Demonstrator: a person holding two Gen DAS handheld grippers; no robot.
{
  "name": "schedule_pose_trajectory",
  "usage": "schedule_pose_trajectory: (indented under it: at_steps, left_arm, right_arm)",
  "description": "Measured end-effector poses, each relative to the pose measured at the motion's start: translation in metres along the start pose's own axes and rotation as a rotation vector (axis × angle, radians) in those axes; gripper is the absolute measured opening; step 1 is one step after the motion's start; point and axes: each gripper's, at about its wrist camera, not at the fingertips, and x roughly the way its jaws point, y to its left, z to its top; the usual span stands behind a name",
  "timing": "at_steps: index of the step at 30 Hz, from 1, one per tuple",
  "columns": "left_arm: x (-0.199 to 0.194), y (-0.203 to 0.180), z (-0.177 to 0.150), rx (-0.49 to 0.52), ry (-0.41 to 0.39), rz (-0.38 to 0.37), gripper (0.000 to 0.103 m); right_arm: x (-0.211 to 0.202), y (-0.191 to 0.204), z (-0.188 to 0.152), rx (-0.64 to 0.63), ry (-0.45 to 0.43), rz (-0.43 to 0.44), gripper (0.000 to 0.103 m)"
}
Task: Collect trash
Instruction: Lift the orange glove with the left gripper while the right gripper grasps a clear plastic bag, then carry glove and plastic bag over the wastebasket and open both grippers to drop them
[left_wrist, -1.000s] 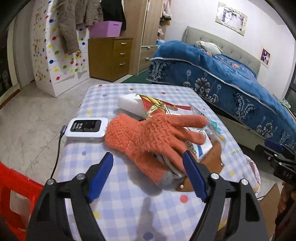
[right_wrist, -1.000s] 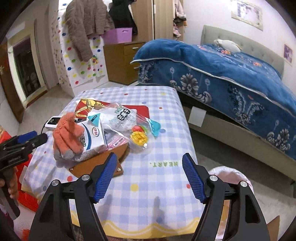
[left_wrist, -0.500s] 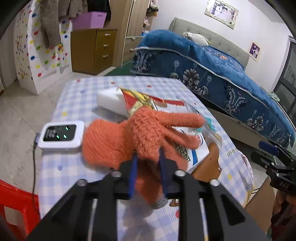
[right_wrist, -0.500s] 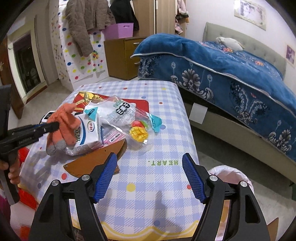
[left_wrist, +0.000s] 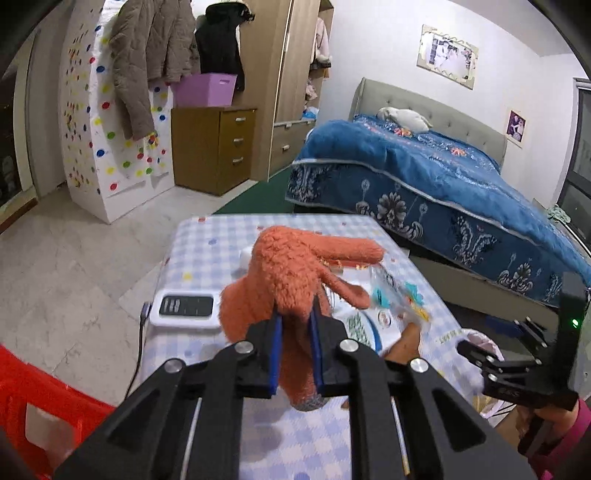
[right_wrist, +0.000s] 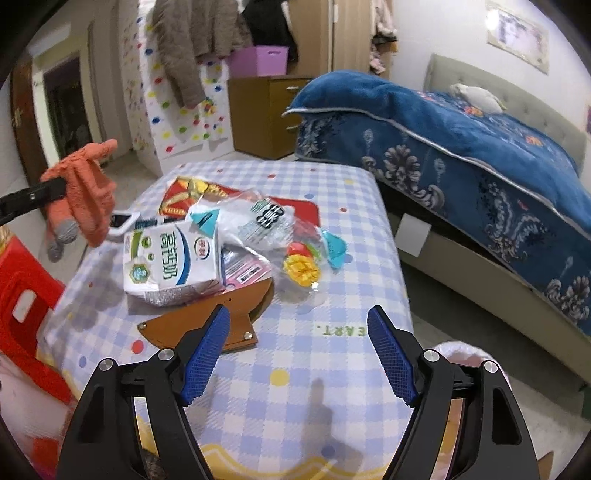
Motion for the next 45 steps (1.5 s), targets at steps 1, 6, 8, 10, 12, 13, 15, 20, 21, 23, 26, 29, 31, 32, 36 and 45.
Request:
schedule_pose_trajectory:
  at_steps: [1,6,8,10,12,13,15,20,21,23,26,29,31,32,36,45]
  left_arm:
    - [0.002,0.001,-0.002,-0.003,0.007,0.002,0.011]
    - [0.019,0.010,-0.015,-0.032,0.057,0.007,0.011]
    - [0.021,0.011,-0.015,-0.037,0.057,0.005,0.011]
    - [0.022,0.012,-0.014,-0.036,0.054,0.003,0.011]
    - [0.023,0.013,-0.014,-0.038,0.053,0.000,0.011]
    - [0.023,0.012,-0.014,-0.037,0.052,0.001,0.011]
    - [0.025,0.013,-0.014,-0.040,0.055,0.001,0.011]
    - [0.025,0.013,-0.015,-0.046,0.058,0.001,0.011]
    - [0.025,0.013,-0.016,-0.046,0.057,0.000,0.011]
    - [0.023,0.011,-0.016,-0.043,0.056,-0.001,0.011]
    - [0.018,0.005,-0.015,-0.032,0.050,-0.007,0.011]
    - [0.010,-0.005,-0.011,-0.013,0.032,-0.023,0.011]
    - [0.002,-0.015,-0.008,0.006,0.008,-0.047,0.011]
    - [-0.002,-0.022,-0.007,0.016,-0.003,-0.064,0.011]
    - [-0.011,-0.049,-0.011,0.046,-0.011,-0.144,0.011]
    - [-0.008,-0.126,-0.034,0.188,0.038,-0.275,0.011]
  right_arm:
    - [0.005,0.004,0.001,-0.014,0.004,-0.002,0.073]
    - [0.033,0.020,0.010,-0.086,0.024,-0.020,0.064]
    - [0.042,0.025,0.015,-0.108,0.027,-0.027,0.062]
    - [0.050,0.028,0.020,-0.123,0.029,-0.031,0.062]
    - [0.058,0.031,0.024,-0.137,0.032,-0.036,0.062]
    - [0.063,0.032,0.027,-0.144,0.036,-0.042,0.062]
    - [0.071,0.034,0.031,-0.155,0.042,-0.048,0.062]
    - [0.079,0.038,0.037,-0.193,0.037,-0.077,0.052]
    - [0.080,0.038,0.037,-0.199,0.037,-0.088,0.043]
    - [0.079,0.036,0.039,-0.203,0.037,-0.100,0.029]
    - [0.063,0.027,0.042,-0.181,-0.009,-0.125,0.016]
    - [0.035,0.004,0.046,-0.103,-0.073,-0.134,0.010]
    - [0.010,-0.020,0.045,-0.011,-0.105,-0.112,0.010]
    - [-0.002,-0.031,0.042,0.038,-0.114,-0.090,0.010]
    - [-0.037,-0.060,0.024,0.156,-0.119,-0.022,0.010]
    - [-0.084,-0.071,-0.031,0.222,-0.109,-0.029,0.010]
